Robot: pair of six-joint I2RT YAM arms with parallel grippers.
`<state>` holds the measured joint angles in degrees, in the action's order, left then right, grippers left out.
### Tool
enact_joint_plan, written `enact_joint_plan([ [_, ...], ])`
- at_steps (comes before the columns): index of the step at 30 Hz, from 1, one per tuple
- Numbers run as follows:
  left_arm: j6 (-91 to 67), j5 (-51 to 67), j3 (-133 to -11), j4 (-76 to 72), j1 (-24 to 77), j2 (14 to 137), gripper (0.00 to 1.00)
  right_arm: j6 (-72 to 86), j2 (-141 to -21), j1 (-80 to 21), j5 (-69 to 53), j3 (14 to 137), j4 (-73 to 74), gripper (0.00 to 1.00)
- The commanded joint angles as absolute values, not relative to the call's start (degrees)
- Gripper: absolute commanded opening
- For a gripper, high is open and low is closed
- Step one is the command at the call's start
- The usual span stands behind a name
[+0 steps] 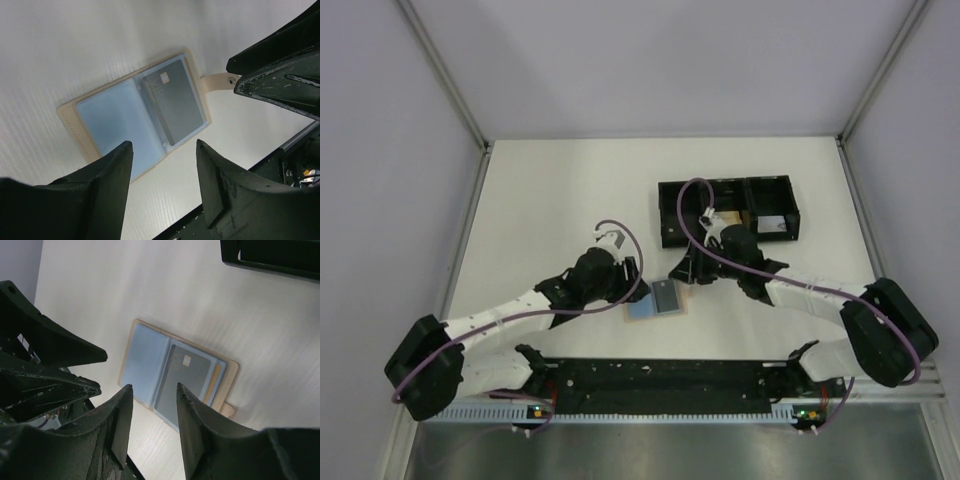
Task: Take the credit cards out of the card holder
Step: Remove the credit card from the card holder.
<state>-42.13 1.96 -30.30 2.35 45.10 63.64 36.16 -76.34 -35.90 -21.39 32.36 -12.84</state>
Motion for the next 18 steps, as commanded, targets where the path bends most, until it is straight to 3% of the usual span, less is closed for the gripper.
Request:
enact_joint_plan([
  [1,-43.07,1.05,-29.88,-1.67,45.70,66.88,0.53,37.70,-80.06,-36.65,-23.64,32.17,-18.81,0.40],
  [8,-44.47,0.53,-30.06,-0.26,45.70,73.29,0.37,37.71,-85.07,-36.65,-24.34,31.99,-18.90,0.40],
  [18,-46.05,-3.43,-31.11,5.80,45.62,76.99,0.27,35.60,-87.97,-36.65,-23.73,33.49,-15.38,0.40],
])
